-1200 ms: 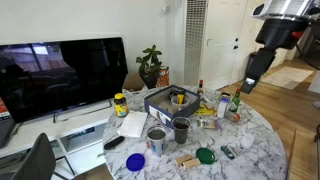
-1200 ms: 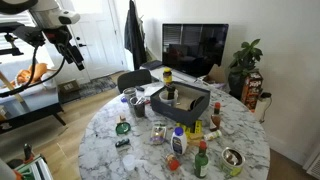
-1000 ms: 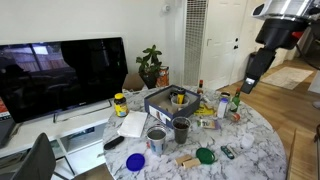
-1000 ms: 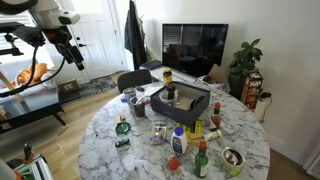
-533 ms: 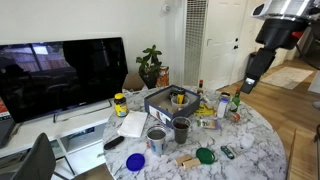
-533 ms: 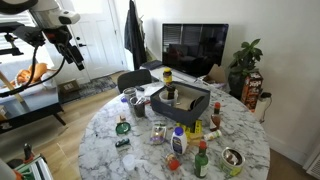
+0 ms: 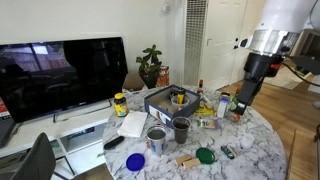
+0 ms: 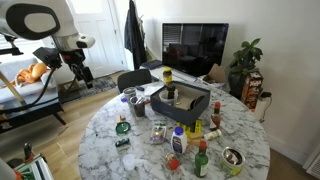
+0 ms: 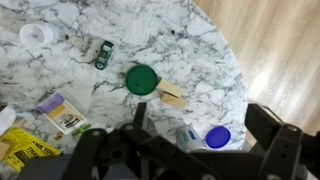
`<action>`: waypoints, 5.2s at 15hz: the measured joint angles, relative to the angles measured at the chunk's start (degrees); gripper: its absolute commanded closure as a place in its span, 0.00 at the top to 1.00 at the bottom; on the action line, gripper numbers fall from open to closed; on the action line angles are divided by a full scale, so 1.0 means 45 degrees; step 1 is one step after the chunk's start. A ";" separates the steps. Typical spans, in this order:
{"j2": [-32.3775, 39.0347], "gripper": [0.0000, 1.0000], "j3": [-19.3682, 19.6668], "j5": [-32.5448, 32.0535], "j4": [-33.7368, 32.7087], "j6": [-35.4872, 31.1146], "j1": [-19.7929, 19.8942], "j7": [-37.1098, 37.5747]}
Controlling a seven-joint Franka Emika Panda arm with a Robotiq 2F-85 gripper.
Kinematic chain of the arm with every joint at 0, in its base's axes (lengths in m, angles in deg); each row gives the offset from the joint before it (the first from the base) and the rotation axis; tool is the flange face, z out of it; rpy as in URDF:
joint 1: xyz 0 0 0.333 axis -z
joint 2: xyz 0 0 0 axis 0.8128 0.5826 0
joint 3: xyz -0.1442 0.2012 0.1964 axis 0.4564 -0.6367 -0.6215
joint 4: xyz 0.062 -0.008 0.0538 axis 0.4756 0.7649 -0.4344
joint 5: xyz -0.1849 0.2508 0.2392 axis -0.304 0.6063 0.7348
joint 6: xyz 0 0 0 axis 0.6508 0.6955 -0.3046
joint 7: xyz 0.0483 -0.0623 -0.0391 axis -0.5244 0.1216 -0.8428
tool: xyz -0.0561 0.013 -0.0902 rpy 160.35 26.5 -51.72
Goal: Put the toy car on the green lid then put the green lid on the clear cup on the table
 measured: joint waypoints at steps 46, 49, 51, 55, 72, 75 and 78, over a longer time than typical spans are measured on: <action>1.2258 1.00 0.1920 -0.0644 0.0093 -1.0640 0.1438 -0.0708; 1.2772 0.85 0.1984 -0.0645 -0.0091 -1.1151 0.1433 -0.0410; 1.3034 0.63 0.1983 -0.0645 -0.0254 -1.1277 0.1433 -0.0193; 1.3406 0.31 0.1971 -0.0645 -0.0564 -1.1326 0.1433 0.0072; 1.2550 0.10 0.1938 -0.0807 -0.2166 -0.9577 -0.0121 0.0764; 1.2821 0.08 0.1960 -0.0866 -0.2918 -0.9179 -0.0099 0.0777; 1.3209 0.08 0.1875 -0.0866 -0.3534 -0.8564 0.0001 0.0766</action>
